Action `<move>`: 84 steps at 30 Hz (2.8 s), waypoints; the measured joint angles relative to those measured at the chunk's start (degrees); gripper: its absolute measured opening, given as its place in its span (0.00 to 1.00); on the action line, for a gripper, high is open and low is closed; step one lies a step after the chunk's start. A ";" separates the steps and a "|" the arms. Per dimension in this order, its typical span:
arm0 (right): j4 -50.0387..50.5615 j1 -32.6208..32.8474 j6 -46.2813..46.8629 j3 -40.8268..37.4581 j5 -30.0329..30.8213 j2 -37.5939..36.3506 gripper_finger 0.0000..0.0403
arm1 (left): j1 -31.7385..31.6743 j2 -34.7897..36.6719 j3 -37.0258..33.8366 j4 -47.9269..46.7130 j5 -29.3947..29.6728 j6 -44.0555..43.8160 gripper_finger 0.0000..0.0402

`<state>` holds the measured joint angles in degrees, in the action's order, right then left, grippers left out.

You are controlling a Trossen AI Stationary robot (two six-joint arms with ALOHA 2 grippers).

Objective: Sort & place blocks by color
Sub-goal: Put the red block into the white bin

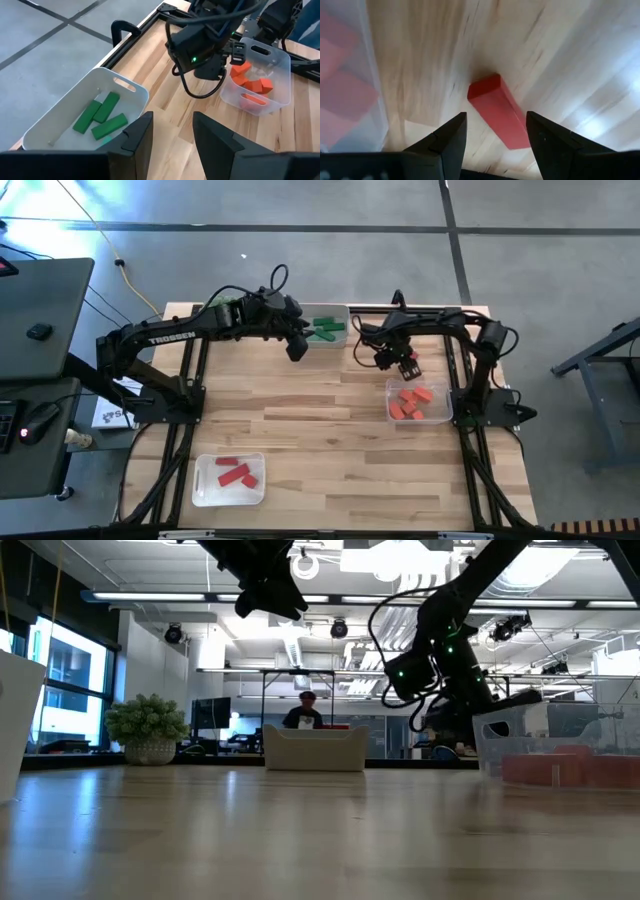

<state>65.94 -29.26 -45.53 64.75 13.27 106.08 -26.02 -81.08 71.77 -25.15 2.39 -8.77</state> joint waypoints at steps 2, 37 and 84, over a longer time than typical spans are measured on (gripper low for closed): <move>-0.05 0.00 0.24 0.00 0.38 1.11 0.48 | 0.00 0.00 -0.02 -0.02 0.00 1.00 0.32; -0.62 0.03 18.81 1.52 -1.94 4.90 0.18 | 0.02 0.00 0.00 -0.31 -4.74 2.98 0.32; -9.60 8.94 36.47 38.54 -19.90 -10.10 0.18 | -8.85 0.15 0.00 -1.62 -37.66 -4.59 0.32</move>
<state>56.34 -20.31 -9.06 103.29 -6.63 95.98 -34.87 -80.93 71.77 -26.76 -35.26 -13.37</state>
